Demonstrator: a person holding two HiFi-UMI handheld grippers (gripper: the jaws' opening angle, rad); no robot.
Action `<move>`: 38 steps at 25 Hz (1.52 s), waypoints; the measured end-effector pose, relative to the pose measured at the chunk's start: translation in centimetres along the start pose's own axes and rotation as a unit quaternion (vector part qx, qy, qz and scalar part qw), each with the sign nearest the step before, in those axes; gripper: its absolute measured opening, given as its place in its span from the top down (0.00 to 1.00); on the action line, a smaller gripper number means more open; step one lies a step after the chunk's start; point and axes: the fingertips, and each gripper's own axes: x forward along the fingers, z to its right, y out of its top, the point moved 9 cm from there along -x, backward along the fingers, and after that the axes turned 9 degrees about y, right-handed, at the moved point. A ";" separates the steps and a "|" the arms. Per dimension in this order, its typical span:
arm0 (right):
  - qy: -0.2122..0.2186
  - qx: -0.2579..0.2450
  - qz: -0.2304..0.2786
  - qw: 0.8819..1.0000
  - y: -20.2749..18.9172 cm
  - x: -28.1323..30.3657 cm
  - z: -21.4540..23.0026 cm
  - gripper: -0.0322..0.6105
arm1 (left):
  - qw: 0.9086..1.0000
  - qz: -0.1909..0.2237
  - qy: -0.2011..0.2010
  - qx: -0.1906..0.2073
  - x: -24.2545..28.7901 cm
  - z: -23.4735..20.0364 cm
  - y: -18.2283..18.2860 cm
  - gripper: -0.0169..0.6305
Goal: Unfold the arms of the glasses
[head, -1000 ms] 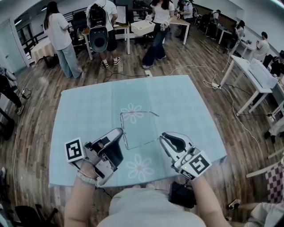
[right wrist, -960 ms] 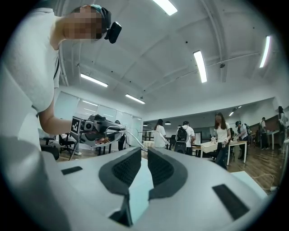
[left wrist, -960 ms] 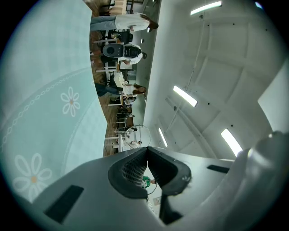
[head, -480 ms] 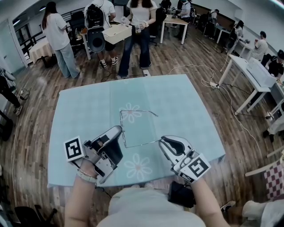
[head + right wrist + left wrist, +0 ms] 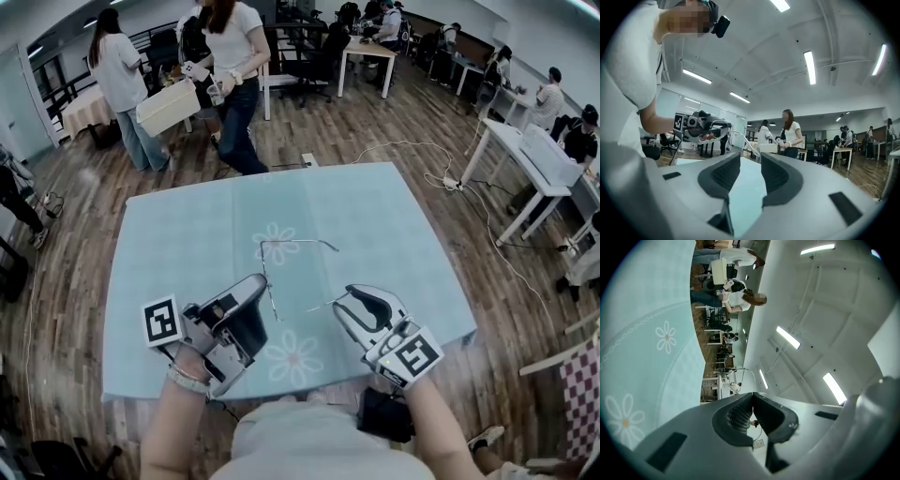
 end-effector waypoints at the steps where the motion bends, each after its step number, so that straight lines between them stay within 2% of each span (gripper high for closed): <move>1: -0.001 -0.002 0.000 1.000 0.1 0.0 0.0 0.74 | 1.000 0.001 -0.001 0.001 0.0 0.0 0.0 0.96; 7: -0.019 0.007 -0.008 1.000 0.2 -0.8 0.2 0.67 | 1.000 0.013 -0.004 0.001 -0.2 -0.2 -0.3 0.96; 10: -0.045 0.017 -0.016 0.999 0.5 -0.9 0.3 0.67 | 1.000 0.027 0.002 0.009 -0.5 -0.6 -0.2 0.96; 14: -0.083 0.028 -0.032 0.996 1.3 -0.9 0.6 0.67 | 0.998 0.050 0.014 0.029 -0.2 -1.1 -0.3 0.96; 18: -0.104 0.041 -0.033 0.993 2.3 -0.3 0.6 0.67 | 0.996 0.088 0.015 0.032 0.2 -1.8 -0.2 0.96; 22: -0.127 0.055 -0.023 0.990 2.8 0.6 -0.1 0.72 | 0.992 0.120 0.018 0.039 0.0 -2.6 -0.2 0.96; 27: -0.159 0.071 -0.008 0.985 3.0 0.6 -0.2 0.87 | 0.984 0.168 0.026 0.046 0.4 -3.7 -0.8 0.96; 38: -0.205 0.087 -0.012 0.975 3.1 1.3 0.2 0.94 | 0.967 0.247 0.010 0.064 2.0 -4.2 -1.7 0.96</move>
